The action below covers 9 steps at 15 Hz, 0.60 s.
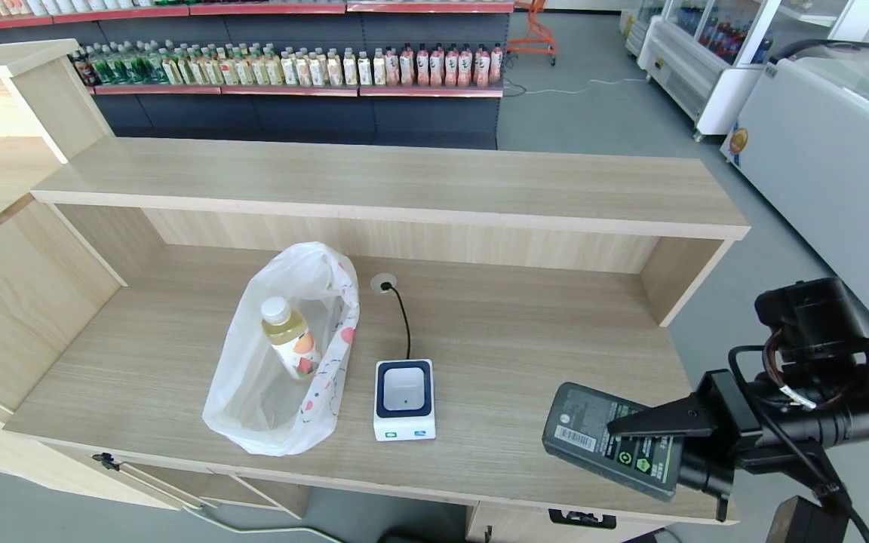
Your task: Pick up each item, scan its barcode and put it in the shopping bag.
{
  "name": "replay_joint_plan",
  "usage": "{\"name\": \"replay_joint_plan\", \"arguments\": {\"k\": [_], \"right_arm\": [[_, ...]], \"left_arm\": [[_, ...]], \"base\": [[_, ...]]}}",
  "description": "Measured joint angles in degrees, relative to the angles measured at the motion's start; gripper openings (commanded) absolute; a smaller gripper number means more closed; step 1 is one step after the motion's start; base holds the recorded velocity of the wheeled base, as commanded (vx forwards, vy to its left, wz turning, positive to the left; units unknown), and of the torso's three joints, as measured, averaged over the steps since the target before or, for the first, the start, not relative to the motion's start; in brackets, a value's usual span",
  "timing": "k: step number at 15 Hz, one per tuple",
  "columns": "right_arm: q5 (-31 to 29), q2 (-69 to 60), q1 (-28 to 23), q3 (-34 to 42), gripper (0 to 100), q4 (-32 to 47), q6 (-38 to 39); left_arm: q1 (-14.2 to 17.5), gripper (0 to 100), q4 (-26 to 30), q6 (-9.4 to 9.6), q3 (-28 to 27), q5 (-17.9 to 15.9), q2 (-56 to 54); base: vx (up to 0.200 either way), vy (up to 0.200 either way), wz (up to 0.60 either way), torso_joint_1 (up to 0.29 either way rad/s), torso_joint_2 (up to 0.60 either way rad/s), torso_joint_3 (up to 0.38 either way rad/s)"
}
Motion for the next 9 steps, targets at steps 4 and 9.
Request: {"name": "replay_joint_plan", "arguments": {"k": [4,9], "right_arm": [[8.4,0.4,6.5,-2.8,0,0.0,-1.9],[10.5,0.9,7.4,-5.3,0,0.0,-1.9]], "left_arm": [[0.0,100,0.0,0.00,0.0,0.0,0.0],[0.0,100,0.0,0.00,0.0,0.0,0.0]], "base": [[0.000,0.000,0.00,0.000,0.00,0.000],[0.000,0.000,0.00,0.000,0.00,0.000]]}}
